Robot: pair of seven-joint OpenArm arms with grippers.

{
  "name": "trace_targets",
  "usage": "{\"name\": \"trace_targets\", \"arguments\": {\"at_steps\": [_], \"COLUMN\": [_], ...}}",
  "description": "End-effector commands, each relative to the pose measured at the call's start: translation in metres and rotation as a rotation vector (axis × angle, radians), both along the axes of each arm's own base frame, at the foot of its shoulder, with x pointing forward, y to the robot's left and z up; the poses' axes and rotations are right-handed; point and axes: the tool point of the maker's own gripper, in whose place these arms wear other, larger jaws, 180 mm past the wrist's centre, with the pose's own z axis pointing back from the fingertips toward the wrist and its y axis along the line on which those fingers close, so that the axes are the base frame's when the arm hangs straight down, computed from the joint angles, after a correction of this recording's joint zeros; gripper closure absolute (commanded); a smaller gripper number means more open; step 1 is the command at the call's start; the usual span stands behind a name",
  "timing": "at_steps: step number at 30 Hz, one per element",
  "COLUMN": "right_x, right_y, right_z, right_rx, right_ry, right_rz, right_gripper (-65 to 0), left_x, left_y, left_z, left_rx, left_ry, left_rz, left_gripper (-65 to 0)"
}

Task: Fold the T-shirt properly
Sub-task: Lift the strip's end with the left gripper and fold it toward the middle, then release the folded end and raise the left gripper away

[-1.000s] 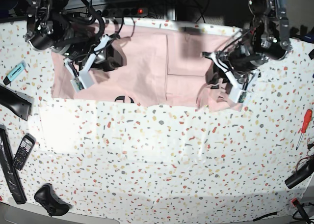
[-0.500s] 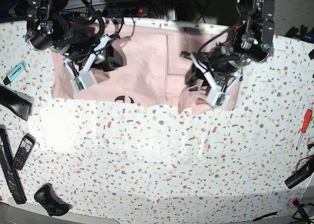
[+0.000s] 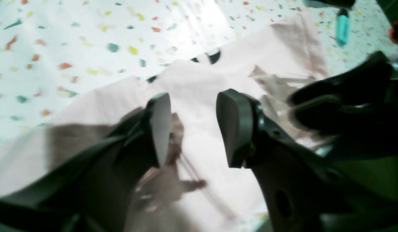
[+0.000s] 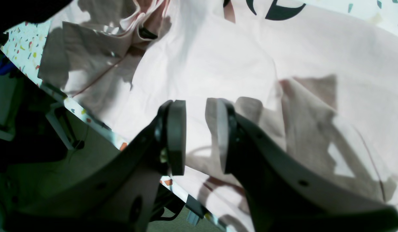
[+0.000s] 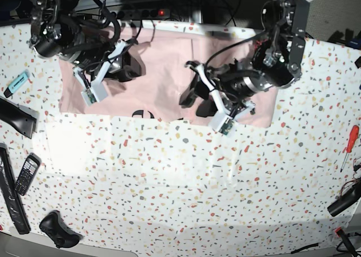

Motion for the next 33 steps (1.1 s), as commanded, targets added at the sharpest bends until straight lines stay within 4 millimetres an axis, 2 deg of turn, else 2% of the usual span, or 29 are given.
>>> {"name": "trace_targets", "arguments": {"at_steps": [1, 3, 6, 12, 19, 23, 28, 30, 33], "right_x": [0.005, 0.005, 0.005, 0.005, 0.005, 0.005, 0.005, 0.005, 0.005], "right_y": [0.003, 0.003, 0.003, 0.003, 0.003, 0.003, 0.003, 0.003, 0.003], "right_z": [0.011, 0.011, 0.011, 0.011, 0.011, 0.011, 0.011, 0.011, 0.011], "right_rx": [0.019, 0.019, 0.019, 0.018, 0.019, 0.019, 0.018, 0.019, 0.019], "right_ry": [-0.044, -0.044, -0.044, -0.044, -0.044, -0.044, -0.043, -0.043, -0.044], "right_rz": [0.010, 0.010, 0.010, 0.010, 0.010, 0.010, 0.010, 0.010, 0.010], "right_gripper": [-16.1, -16.1, -16.1, -16.1, -16.1, -16.1, -16.1, -16.1, -16.1], "left_x": [0.014, 0.023, 0.022, -0.002, -0.029, -0.039, -0.047, -0.051, -0.059], "left_y": [0.012, 0.040, 0.075, 0.110, 0.111, 0.099, 0.094, 0.086, 0.062], "left_z": [0.011, 0.001, -0.016, -0.038, -0.051, -0.056, -0.080, -0.086, -0.074], "left_rx": [0.033, 0.162, 0.288, 0.361, 0.283, 0.191, 0.162, 0.133, 0.023], "left_ry": [-0.064, -0.082, -0.025, 0.052, 0.146, 0.201, 0.288, 0.315, 0.302], "left_rz": [0.038, 0.103, 0.157, 0.126, 0.072, 0.057, 0.075, 0.064, -0.045], "left_gripper": [-26.3, -26.3, -26.3, -26.3, -26.2, -26.2, -26.2, -26.2, -26.2]}}
